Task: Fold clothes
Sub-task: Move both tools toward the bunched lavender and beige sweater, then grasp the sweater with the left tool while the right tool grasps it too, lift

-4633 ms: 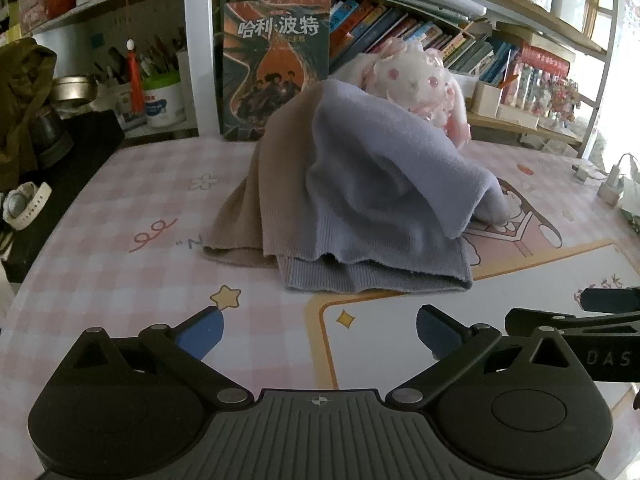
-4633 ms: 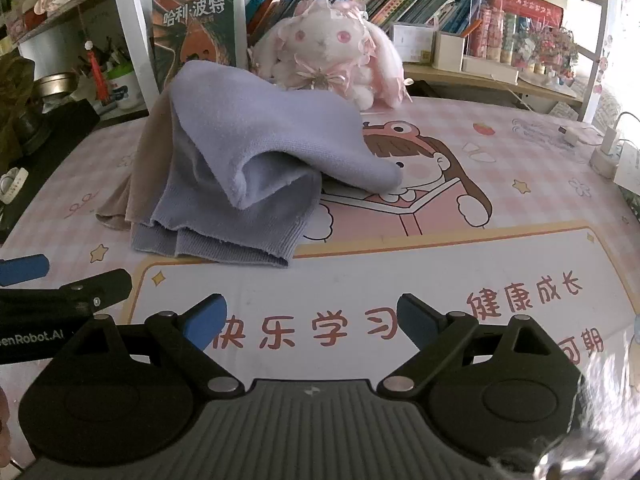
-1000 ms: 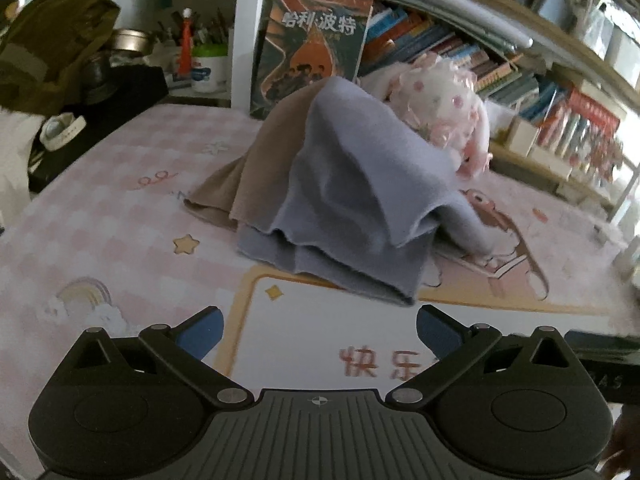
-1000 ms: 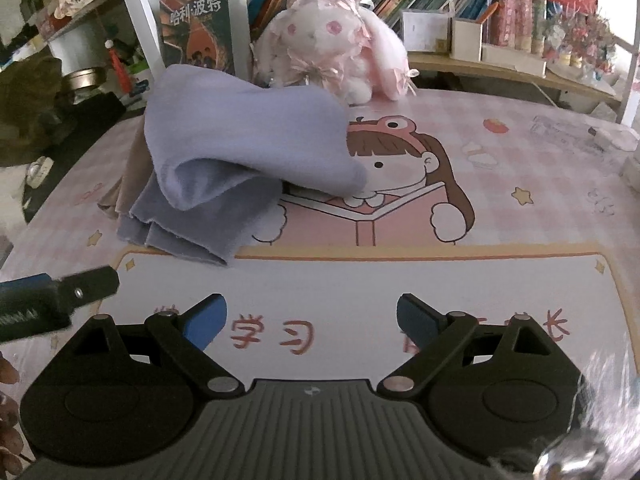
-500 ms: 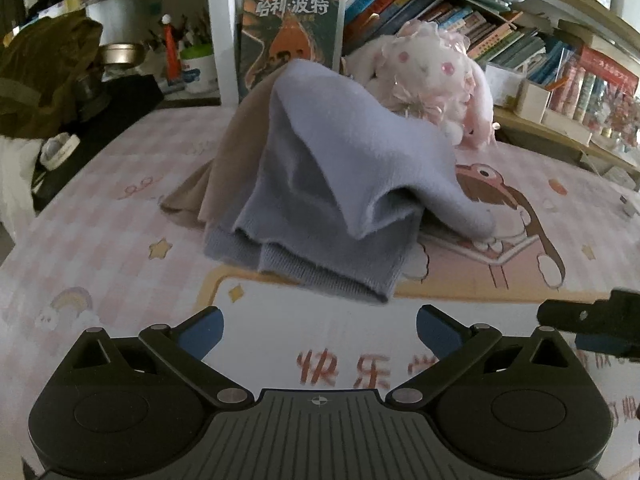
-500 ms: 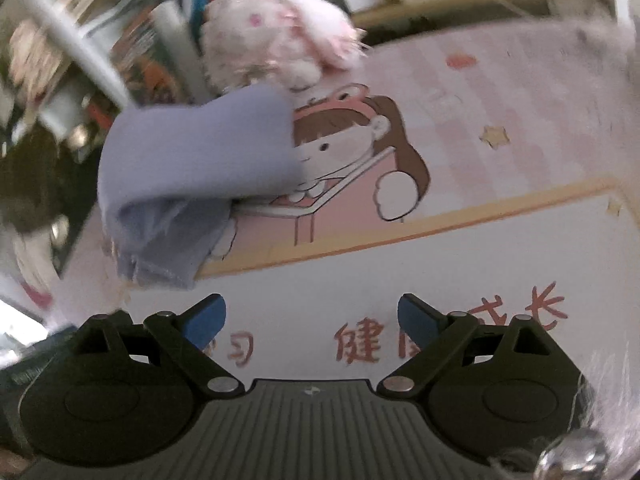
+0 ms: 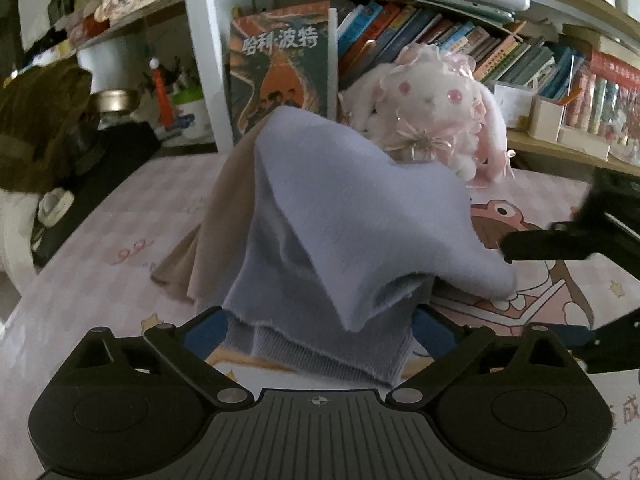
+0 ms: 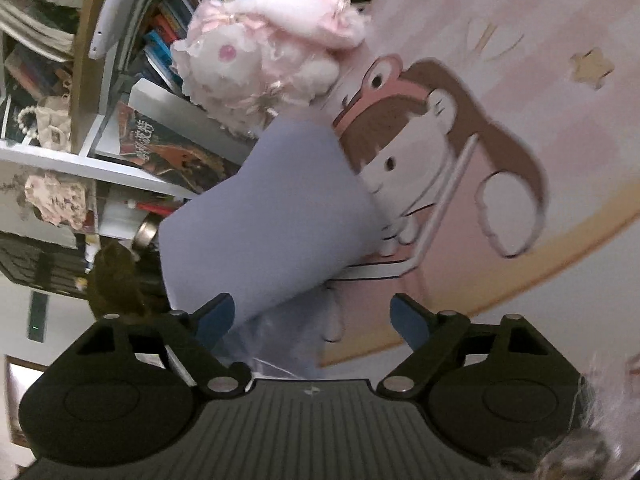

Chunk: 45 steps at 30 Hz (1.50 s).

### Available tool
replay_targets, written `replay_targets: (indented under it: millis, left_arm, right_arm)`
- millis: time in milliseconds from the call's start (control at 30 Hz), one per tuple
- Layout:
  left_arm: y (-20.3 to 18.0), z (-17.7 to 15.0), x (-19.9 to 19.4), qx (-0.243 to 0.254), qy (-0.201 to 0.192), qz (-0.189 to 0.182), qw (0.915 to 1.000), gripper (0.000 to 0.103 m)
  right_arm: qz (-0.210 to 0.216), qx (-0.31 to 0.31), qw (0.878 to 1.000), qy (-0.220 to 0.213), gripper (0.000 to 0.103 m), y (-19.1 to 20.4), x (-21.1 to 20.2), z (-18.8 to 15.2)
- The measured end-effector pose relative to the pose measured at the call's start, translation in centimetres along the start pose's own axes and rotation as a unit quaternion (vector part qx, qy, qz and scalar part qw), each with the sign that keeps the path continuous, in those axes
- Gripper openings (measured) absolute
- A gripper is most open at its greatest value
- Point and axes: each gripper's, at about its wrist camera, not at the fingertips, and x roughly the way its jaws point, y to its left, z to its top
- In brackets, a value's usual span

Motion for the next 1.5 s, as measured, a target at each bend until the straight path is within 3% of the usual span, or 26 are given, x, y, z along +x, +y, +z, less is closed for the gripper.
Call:
replay_targets:
  millis: [100, 200, 233, 267, 367, 533, 600, 667, 767, 867, 967, 1067, 1133, 1233, 1300, 1333, 1367, 1400, 1433, 1500]
  left_arm:
    - [-0.5, 0.5, 1.5, 0.018, -0.002, 0.026, 0.9995, 0.082]
    - [-0.2, 1.1, 2.7, 0.014, 0.006, 0.039, 0.9991, 0.041]
    - [-0.1, 1.2, 2.8, 0.013, 0.006, 0.031, 0.9994, 0.015]
    - [0.0, 1.3, 2.5, 0.014, 0.002, 0.026, 0.9995, 0.012]
    - [-0.3, 0.9, -0.3, 0.049, -0.045, 0.016, 0.9977, 0.009]
    - [-0.4, 0.8, -4.4, 0.078, -0.079, 0.003, 0.9938, 0.008]
    - [-0.5, 0.8, -5.6, 0.087, -0.091, 0.004, 0.992, 0.008]
    - [-0.4, 0.9, -6.3, 0.1, -0.095, 0.013, 0.9903, 0.008]
    - [-0.5, 0.5, -6.7, 0.136, -0.094, 0.022, 0.9859, 0.009]
    - [-1.4, 0.5, -8.7, 0.159, -0.113, -0.014, 0.9807, 0.009]
    - [-2.3, 1.9, -12.6, 0.153, -0.168, -0.105, 0.9681, 0.008]
    - [-1.3, 4.2, -16.7, 0.098, -0.226, -0.217, 0.9444, 0.008]
    - [0.0, 6.0, -19.6, 0.058, -0.268, -0.292, 0.9164, 0.008]
    - [2.1, 7.8, -23.2, 0.018, -0.317, -0.385, 0.8666, 0.008]
    - [3.5, 8.1, -24.1, -0.005, -0.327, -0.424, 0.8445, 0.008]
    - [4.2, 8.2, -24.4, -0.017, -0.33, -0.442, 0.8338, 0.008]
    - [4.9, 8.1, -24.4, -0.028, -0.329, -0.454, 0.8275, 0.008]
    - [5.6, 7.9, -23.8, -0.038, -0.321, -0.459, 0.8278, 0.008]
    - [6.1, 7.6, -23.0, -0.044, -0.31, -0.456, 0.8331, 0.008]
    - [6.7, 6.6, -20.5, -0.046, -0.269, -0.43, 0.8604, 0.008]
  right_arm:
    - [0.006, 0.018, 1.0, 0.014, 0.074, 0.1, 1.4, 0.3]
    - [0.011, 0.036, 0.999, 0.025, 0.069, 0.0, 2.5, 0.1]
    - [0.016, 0.044, 0.999, 0.027, 0.068, -0.1, 2.7, 0.0]
    - [0.021, 0.053, 0.998, 0.029, 0.068, -0.2, 2.9, -0.1]
    - [0.041, 0.088, 0.995, 0.026, 0.064, -0.5, 3.8, -0.4]
    - [0.075, 0.158, 0.984, 0.019, 0.061, -1.3, 5.1, -0.4]
    - [0.081, 0.186, 0.979, 0.021, 0.05, -1.9, 5.4, -0.6]
    - [0.089, 0.203, 0.975, 0.019, 0.02, -2.3, 5.4, -0.8]
    - [0.113, 0.193, 0.975, 0.0, 0.013, -1.9, 4.0, -0.7]
    - [0.149, 0.121, 0.98, -0.045, 0.011, 0.9, -0.4, 0.8]
    - [0.192, 0.024, 0.976, -0.099, 0.011, 4.9, -6.0, 2.6]
    - [0.247, -0.077, 0.954, -0.153, 0.011, 10.2, -12.2, 3.7]
    - [0.296, -0.142, 0.928, -0.176, 0.011, 14.6, -16.5, 4.0]
    - [0.356, -0.261, 0.875, -0.198, 0.011, 21.5, -21.9, 3.2]
    - [0.383, -0.331, 0.842, -0.187, 0.011, 25.9, -24.2, 2.3]
    - [0.391, -0.35, 0.833, -0.176, 0.011, 27.4, -24.5, 1.9]
    - [0.395, -0.366, 0.826, -0.165, 0.011, 28.7, -24.5, 1.5]
    - [0.397, -0.377, 0.823, -0.153, 0.011, 29.8, -24.2, 1.2]
    - [0.387, -0.379, 0.829, -0.139, 0.011, 30.3, -23.0, 1.0]
    - [0.348, -0.364, 0.857, -0.108, 0.011, 30.1, -19.1, 1.4]
